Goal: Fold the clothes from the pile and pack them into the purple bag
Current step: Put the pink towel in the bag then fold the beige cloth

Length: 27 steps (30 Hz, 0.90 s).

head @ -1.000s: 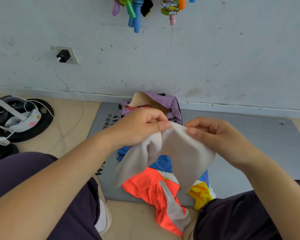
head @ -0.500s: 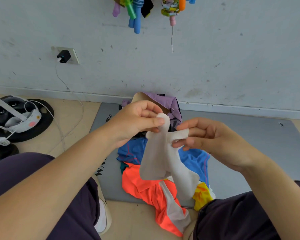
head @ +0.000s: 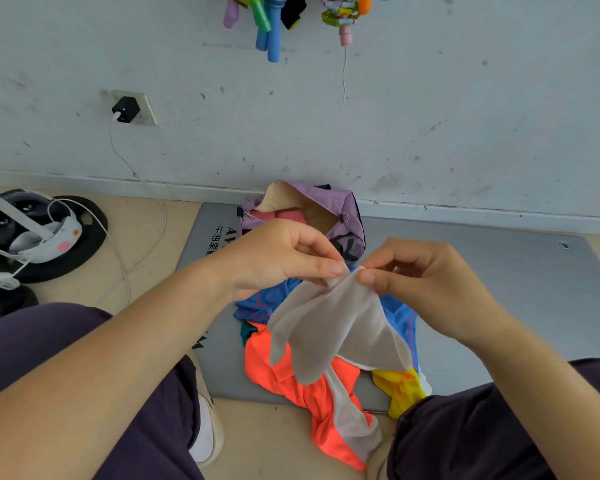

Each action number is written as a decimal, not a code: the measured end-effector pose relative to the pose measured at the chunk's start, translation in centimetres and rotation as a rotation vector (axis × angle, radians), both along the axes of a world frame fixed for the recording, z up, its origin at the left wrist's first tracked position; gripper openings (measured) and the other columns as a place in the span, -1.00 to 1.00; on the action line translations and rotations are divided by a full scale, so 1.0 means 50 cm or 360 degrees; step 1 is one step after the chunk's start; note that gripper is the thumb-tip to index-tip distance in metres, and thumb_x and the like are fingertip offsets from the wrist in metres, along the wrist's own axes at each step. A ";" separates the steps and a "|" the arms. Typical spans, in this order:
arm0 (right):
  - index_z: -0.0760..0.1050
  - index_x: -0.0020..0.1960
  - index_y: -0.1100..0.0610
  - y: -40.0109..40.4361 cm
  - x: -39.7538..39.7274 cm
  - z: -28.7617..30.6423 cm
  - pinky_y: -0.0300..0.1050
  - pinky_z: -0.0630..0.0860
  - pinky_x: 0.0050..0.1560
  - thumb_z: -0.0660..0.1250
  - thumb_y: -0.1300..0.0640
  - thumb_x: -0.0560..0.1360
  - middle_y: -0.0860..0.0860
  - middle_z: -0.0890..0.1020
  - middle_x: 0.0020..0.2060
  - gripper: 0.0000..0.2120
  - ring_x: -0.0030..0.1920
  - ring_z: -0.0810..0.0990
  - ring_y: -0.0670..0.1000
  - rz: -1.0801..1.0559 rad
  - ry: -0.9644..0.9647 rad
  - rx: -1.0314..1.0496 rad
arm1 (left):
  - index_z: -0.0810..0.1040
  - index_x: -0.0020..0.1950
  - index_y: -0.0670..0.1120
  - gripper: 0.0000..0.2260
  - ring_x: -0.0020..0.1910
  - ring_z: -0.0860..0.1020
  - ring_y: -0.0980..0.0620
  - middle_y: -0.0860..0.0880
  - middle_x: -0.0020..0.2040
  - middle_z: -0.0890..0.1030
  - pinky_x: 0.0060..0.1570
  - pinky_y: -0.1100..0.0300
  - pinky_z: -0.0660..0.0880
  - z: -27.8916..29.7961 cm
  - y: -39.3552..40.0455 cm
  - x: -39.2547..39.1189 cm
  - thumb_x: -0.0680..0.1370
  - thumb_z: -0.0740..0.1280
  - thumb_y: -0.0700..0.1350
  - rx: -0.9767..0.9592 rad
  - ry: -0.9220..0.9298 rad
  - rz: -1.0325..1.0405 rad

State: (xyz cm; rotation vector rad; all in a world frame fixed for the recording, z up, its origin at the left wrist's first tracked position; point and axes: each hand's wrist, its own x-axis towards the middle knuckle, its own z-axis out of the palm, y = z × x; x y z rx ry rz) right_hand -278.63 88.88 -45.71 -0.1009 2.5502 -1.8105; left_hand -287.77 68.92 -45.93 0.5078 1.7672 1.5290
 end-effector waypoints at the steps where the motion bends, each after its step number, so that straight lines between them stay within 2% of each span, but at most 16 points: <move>1: 0.67 -0.17 0.14 -0.002 0.001 0.001 -0.14 0.56 -0.07 0.45 0.05 0.36 0.01 0.65 -0.24 -0.85 -0.15 0.63 0.05 -0.0005 0.0049 0.0064 | 0.63 -0.07 -0.17 -0.95 -0.17 0.67 0.09 -0.04 -0.18 0.71 -0.13 0.31 0.56 0.002 0.000 0.002 0.50 0.44 -0.27 0.0002 0.0015 0.0011; 3: 0.64 -0.18 0.12 -0.003 0.001 0.003 -0.24 0.51 -0.05 0.43 0.05 0.38 -0.01 0.64 -0.21 -0.86 -0.12 0.62 -0.01 0.0037 0.0073 0.0148 | 0.62 -0.09 -0.13 -0.97 -0.23 0.64 0.10 -0.02 -0.20 0.68 -0.18 0.28 0.58 0.003 0.002 0.002 0.52 0.42 -0.25 -0.0014 0.0057 0.0118; 5: 0.63 -0.18 0.12 -0.003 0.004 0.009 -0.28 0.51 -0.07 0.42 0.06 0.40 0.01 0.67 -0.23 -0.88 -0.17 0.63 -0.06 0.0166 -0.0025 0.0089 | 0.61 -0.09 -0.11 -0.97 -0.29 0.60 0.12 -0.03 -0.22 0.63 -0.25 0.25 0.59 0.003 0.004 0.000 0.54 0.41 -0.22 -0.0089 0.0133 0.0281; 8: 0.64 -0.18 0.14 -0.015 0.014 0.009 -0.15 0.55 -0.09 0.44 0.13 0.41 0.12 0.66 -0.24 -0.92 -0.18 0.61 -0.04 0.0340 -0.0115 -0.0161 | 0.61 -0.09 -0.14 -0.97 -0.29 0.60 0.11 -0.08 -0.19 0.62 -0.30 0.25 0.59 0.002 0.008 0.002 0.55 0.39 -0.23 -0.0052 0.0047 0.0457; 11: 0.66 -0.15 0.11 -0.032 0.015 0.006 -0.11 0.56 -0.08 0.44 0.09 0.39 0.10 0.68 -0.23 -0.91 -0.18 0.63 -0.02 0.0164 -0.0003 -0.0177 | 0.61 -0.08 -0.18 -0.98 -0.23 0.64 0.06 -0.13 -0.16 0.65 -0.25 0.24 0.60 0.003 0.014 0.013 0.51 0.40 -0.24 0.0151 -0.0134 0.0353; 15: 0.66 -0.16 0.04 -0.031 0.008 0.005 -0.03 0.56 -0.14 0.44 0.04 0.37 0.04 0.69 -0.27 -0.91 -0.21 0.64 0.10 -0.0171 0.0152 -0.0099 | 0.63 -0.12 -0.17 -0.86 -0.23 0.65 0.09 -0.05 -0.22 0.69 -0.16 0.19 0.62 0.007 0.015 0.019 0.37 0.44 -0.16 0.0359 -0.0316 0.0204; 20: 0.65 -0.18 0.00 -0.032 0.009 0.004 -0.09 0.54 -0.19 0.45 0.03 0.37 0.01 0.68 -0.28 -0.94 -0.25 0.63 0.07 -0.0194 0.0246 -0.0075 | 0.61 -0.13 -0.19 -0.87 -0.18 0.68 0.04 -0.09 -0.14 0.71 -0.09 0.12 0.64 0.004 0.013 0.016 0.36 0.43 -0.20 0.0352 -0.0414 0.0218; 24: 0.65 -0.16 -0.02 -0.029 0.010 0.010 0.03 0.55 -0.15 0.46 0.05 0.36 0.04 0.68 -0.25 -0.94 -0.20 0.63 0.18 -0.0167 0.0274 -0.0094 | 0.62 -0.13 -0.19 -0.89 -0.16 0.66 0.03 -0.12 -0.14 0.68 -0.11 0.18 0.62 0.006 0.019 0.022 0.37 0.42 -0.21 0.0381 -0.0400 0.0239; 27: 0.65 -0.16 -0.01 -0.029 0.012 0.012 0.06 0.55 -0.13 0.47 0.06 0.36 0.05 0.68 -0.25 -0.93 -0.19 0.63 0.18 -0.0138 0.0284 -0.0073 | 0.59 -0.11 -0.22 -0.93 -0.16 0.67 0.05 -0.10 -0.16 0.69 -0.11 0.22 0.60 0.007 0.022 0.025 0.43 0.40 -0.25 0.0398 -0.0360 0.0287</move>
